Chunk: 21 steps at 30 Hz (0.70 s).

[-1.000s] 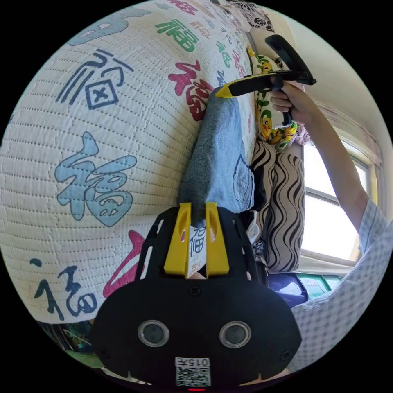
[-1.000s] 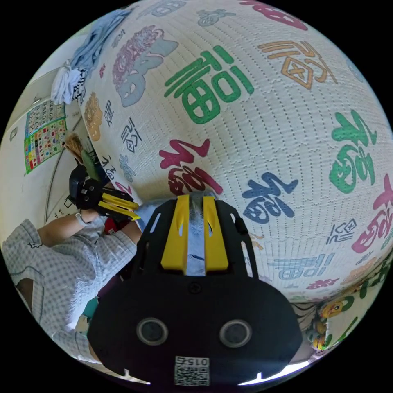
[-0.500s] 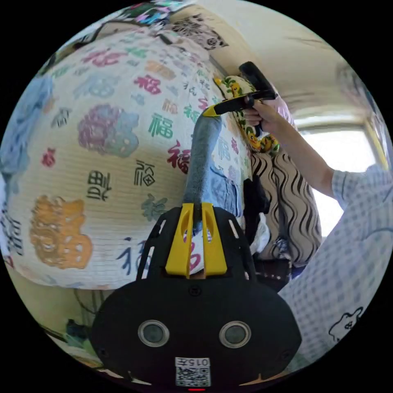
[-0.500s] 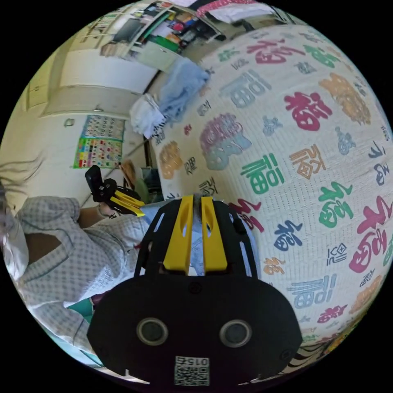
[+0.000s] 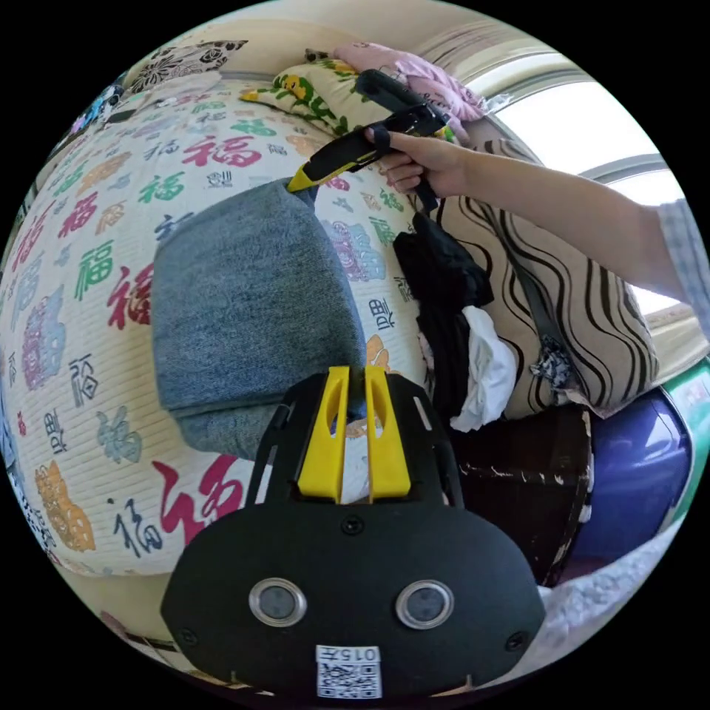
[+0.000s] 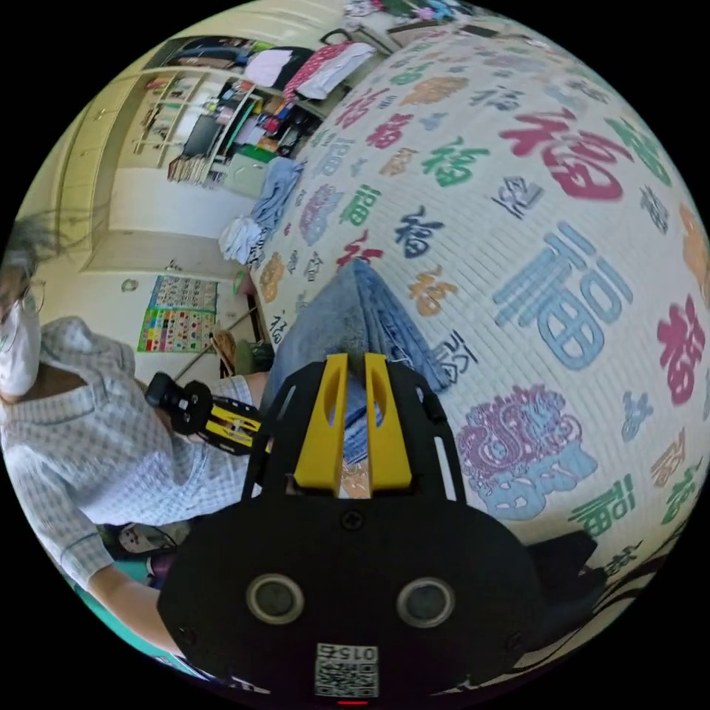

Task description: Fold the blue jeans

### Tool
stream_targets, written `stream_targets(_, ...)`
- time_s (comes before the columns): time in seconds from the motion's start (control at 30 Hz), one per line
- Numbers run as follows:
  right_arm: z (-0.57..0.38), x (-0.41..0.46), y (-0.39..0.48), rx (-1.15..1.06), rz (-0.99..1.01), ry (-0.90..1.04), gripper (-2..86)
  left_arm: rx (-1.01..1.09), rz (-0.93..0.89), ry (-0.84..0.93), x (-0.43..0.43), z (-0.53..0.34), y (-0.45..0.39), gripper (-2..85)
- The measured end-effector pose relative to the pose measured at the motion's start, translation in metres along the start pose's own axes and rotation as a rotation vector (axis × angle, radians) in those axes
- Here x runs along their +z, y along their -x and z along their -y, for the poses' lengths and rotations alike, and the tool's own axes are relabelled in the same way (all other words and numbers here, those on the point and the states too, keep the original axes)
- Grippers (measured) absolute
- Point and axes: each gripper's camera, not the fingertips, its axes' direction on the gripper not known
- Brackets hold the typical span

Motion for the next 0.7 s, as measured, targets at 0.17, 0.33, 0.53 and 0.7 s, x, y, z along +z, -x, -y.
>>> stream_targets(0.17,-0.047,0.000,-0.033,0.311,-0.150,-0.110,5.9,-0.049,0.040,0.072,0.067,0.019,-0.015,3.1)
stream_targets(0.33,-0.093,0.003,0.006,0.273,-0.166,-0.325,2.6,-0.096,0.002,0.108,0.089,0.025,-0.008,4.4)
stream_targets(0.53,-0.100,0.063,-0.015,0.384,-0.188,-0.219,-0.1,0.021,-0.150,0.123,0.068,0.034,-0.006,1.4)
stream_targets(0.7,-0.123,0.050,-0.010,0.426,-0.188,-0.332,-0.5,0.248,0.080,-0.053,-0.017,0.035,0.000,-0.4)
